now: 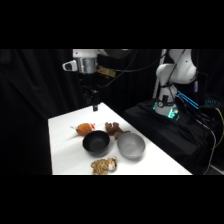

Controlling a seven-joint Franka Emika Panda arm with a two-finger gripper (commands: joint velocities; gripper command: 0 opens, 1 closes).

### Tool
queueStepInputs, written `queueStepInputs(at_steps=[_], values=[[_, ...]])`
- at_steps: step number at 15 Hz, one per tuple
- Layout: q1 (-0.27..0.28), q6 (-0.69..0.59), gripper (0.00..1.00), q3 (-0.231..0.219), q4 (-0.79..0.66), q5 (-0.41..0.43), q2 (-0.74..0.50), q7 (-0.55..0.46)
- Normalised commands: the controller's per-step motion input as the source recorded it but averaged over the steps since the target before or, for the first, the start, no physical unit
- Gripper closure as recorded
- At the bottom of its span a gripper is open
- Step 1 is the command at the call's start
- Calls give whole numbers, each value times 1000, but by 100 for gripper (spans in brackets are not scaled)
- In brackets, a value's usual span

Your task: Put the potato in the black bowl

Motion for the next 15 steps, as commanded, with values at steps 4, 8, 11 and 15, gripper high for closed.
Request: queueStepInputs(at_steps=[4,8,11,15], values=[[-66,56,0,-14,137,18,109,-62],[-135,56,0,-68,326,69,220,-146],[-131,50,0,-59,383,108,287,-143],[-104,64,0,-18,389,195,363,-81]])
